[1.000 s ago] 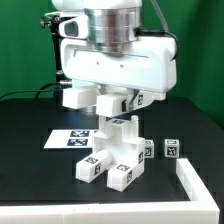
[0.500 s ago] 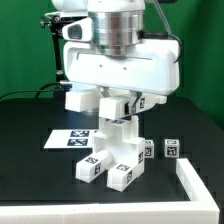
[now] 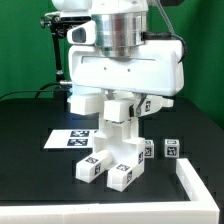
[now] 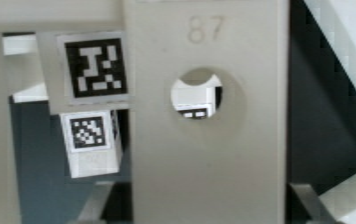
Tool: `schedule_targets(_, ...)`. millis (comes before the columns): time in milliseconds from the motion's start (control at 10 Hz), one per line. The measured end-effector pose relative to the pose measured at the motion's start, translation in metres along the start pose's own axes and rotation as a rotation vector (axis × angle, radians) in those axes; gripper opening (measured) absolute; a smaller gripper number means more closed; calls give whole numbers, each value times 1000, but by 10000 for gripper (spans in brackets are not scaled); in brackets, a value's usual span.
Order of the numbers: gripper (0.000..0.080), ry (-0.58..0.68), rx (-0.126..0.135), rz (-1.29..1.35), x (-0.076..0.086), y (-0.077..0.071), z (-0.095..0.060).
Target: Assemble chair
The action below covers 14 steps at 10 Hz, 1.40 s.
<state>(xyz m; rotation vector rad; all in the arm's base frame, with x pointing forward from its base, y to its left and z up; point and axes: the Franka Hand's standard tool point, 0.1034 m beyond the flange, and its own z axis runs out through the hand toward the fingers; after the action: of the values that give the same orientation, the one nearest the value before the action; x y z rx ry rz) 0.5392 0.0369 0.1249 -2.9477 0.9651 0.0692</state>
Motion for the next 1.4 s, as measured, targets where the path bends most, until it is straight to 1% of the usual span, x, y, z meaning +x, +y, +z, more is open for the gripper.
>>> schedule_targets(400, 284, 8, 1, -5, -4, -1, 5)
schedule_targets(600, 284, 4, -4, -12, -7, -3, 8)
schedule_targets(900, 284, 4, -4, -12, -6, -3, 8)
schedule_targets(1000, 284, 8, -2, -9, -7, -3, 8)
schedule_targets(1400, 284, 63, 21, -23, -7, -9, 12)
